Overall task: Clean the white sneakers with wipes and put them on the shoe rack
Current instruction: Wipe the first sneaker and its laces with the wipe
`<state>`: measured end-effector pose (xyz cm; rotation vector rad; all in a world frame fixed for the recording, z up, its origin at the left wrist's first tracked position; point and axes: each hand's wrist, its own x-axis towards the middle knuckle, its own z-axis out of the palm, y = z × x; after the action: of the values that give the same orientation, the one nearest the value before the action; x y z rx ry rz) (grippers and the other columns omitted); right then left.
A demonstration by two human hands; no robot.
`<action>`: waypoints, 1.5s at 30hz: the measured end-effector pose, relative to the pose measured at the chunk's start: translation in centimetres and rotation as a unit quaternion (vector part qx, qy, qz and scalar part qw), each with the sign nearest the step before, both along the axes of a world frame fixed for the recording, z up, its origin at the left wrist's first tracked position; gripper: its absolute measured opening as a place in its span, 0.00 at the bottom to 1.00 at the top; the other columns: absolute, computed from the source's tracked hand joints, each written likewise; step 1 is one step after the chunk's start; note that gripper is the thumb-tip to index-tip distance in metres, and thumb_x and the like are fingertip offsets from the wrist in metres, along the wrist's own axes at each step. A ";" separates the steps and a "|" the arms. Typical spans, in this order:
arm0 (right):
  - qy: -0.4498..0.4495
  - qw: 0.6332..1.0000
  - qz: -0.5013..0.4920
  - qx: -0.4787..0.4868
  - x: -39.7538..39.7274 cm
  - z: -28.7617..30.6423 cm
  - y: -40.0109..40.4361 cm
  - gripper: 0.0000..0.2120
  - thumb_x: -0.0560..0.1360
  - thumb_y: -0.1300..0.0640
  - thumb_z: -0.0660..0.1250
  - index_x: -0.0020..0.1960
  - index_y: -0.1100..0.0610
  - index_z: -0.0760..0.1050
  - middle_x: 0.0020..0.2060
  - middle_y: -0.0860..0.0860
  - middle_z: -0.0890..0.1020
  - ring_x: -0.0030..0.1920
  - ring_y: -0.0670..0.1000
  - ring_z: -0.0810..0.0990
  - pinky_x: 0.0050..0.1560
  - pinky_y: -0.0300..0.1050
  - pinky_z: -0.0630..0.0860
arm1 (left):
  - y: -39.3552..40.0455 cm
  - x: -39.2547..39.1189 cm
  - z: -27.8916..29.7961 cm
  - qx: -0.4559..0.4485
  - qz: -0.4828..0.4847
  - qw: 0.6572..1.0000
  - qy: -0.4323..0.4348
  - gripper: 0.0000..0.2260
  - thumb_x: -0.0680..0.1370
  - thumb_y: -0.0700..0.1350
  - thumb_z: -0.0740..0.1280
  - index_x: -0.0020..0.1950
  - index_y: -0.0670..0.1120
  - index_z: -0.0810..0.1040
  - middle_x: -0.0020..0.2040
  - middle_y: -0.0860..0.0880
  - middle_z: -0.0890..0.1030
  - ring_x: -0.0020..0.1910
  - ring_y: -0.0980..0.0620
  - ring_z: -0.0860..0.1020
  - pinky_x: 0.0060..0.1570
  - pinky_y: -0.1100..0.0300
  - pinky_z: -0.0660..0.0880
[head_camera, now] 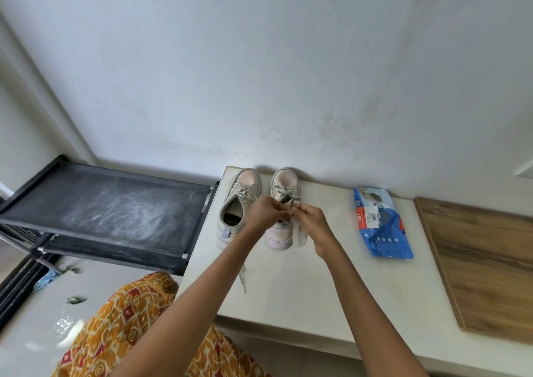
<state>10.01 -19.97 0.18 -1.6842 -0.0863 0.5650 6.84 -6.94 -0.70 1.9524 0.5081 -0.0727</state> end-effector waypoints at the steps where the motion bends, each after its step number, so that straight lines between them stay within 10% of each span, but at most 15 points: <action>1: -0.017 1.000 0.020 -0.017 0.2 0.0 -0.3 0.09 0.78 0.63 0.62 0.54 0.59 0.79 0.45 0.51 0.82 0.43 0.45 0.79 0.41 0.28 0.74 | -0.1 -0.1 0.0 0.005 0.010 1.000 -0.004 0.06 0.68 0.48 0.74 0.39 0.47 0.85 0.35 0.48 0.85 0.40 0.51 0.83 0.45 0.50 0.78; 6: -0.209 0.964 -0.060 -0.150 0.1 -0.8 -1.0 0.11 0.74 0.64 0.64 0.54 0.54 0.78 0.53 0.50 0.79 0.54 0.49 0.76 0.56 0.44 0.73 | -1.6 -1.0 -0.1 0.123 0.116 0.985 -0.038 0.04 0.71 0.49 0.69 0.41 0.50 0.82 0.39 0.53 0.84 0.42 0.53 0.80 0.31 0.62 0.66; 15: -0.118 0.964 -0.233 -0.037 -1.7 -2.1 -3.5 0.19 0.75 0.63 0.66 0.65 0.54 0.72 0.53 0.51 0.78 0.52 0.50 0.77 0.52 0.40 0.73 | -1.2 0.2 -1.3 0.374 0.007 0.926 -0.049 0.15 0.73 0.41 0.67 0.59 0.46 0.74 0.55 0.45 0.74 0.56 0.44 0.73 0.48 0.52 0.71; 18: -0.112 0.966 -0.235 -0.013 -2.0 -2.1 -3.3 0.19 0.74 0.63 0.67 0.64 0.52 0.72 0.51 0.50 0.78 0.49 0.48 0.77 0.49 0.39 0.72 | -1.3 0.6 -1.6 0.285 0.042 0.956 -0.047 0.27 0.71 0.36 0.67 0.69 0.42 0.63 0.59 0.43 0.74 0.59 0.41 0.73 0.50 0.49 0.73; 22: -0.133 0.962 -0.239 0.001 -2.2 -1.9 -2.8 0.18 0.74 0.62 0.67 0.62 0.50 0.73 0.47 0.45 0.78 0.45 0.41 0.77 0.44 0.32 0.72 | -1.3 -0.2 -2.4 0.131 0.127 0.977 -0.113 0.14 0.71 0.36 0.68 0.55 0.44 0.76 0.48 0.44 0.79 0.48 0.43 0.78 0.46 0.51 0.73; 27: -0.178 0.952 -0.249 0.011 -2.2 -1.5 -2.1 0.17 0.74 0.63 0.67 0.60 0.49 0.74 0.46 0.42 0.78 0.43 0.38 0.76 0.43 0.26 0.71 | -0.5 -0.7 -2.3 0.346 -0.021 0.912 -0.218 0.09 0.69 0.34 0.65 0.41 0.43 0.85 0.36 0.44 0.78 0.37 0.42 0.76 0.35 0.56 0.69; 30: -0.178 0.954 -0.240 0.007 -2.4 -1.9 -1.9 0.17 0.74 0.63 0.67 0.60 0.50 0.74 0.48 0.45 0.79 0.45 0.40 0.76 0.46 0.32 0.73 | -0.5 -0.8 -0.9 0.448 -0.178 0.867 -0.123 0.11 0.73 0.36 0.61 0.46 0.45 0.83 0.46 0.46 0.80 0.48 0.44 0.75 0.46 0.55 0.66; 34: -0.177 0.956 -0.235 0.005 -3.0 -2.4 -1.9 0.16 0.74 0.63 0.67 0.60 0.52 0.74 0.51 0.48 0.79 0.47 0.43 0.76 0.46 0.30 0.73 | 0.3 -0.9 -0.5 0.407 -0.224 0.885 -0.029 0.13 0.77 0.45 0.57 0.52 0.46 0.81 0.55 0.47 0.78 0.58 0.46 0.72 0.54 0.54 0.64; 45: -0.184 0.955 -0.234 0.006 -3.6 -2.4 -1.9 0.15 0.74 0.64 0.67 0.57 0.50 0.74 0.49 0.46 0.79 0.45 0.39 0.77 0.45 0.30 0.73 | -0.2 -1.1 0.5 0.431 -0.130 0.887 -0.108 0.10 0.78 0.42 0.62 0.53 0.46 0.82 0.50 0.45 0.81 0.48 0.42 0.79 0.42 0.58 0.62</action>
<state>6.44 -21.89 -2.21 -1.7052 0.0426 -0.1075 5.79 -7.10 -0.18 2.8517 0.1102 0.2412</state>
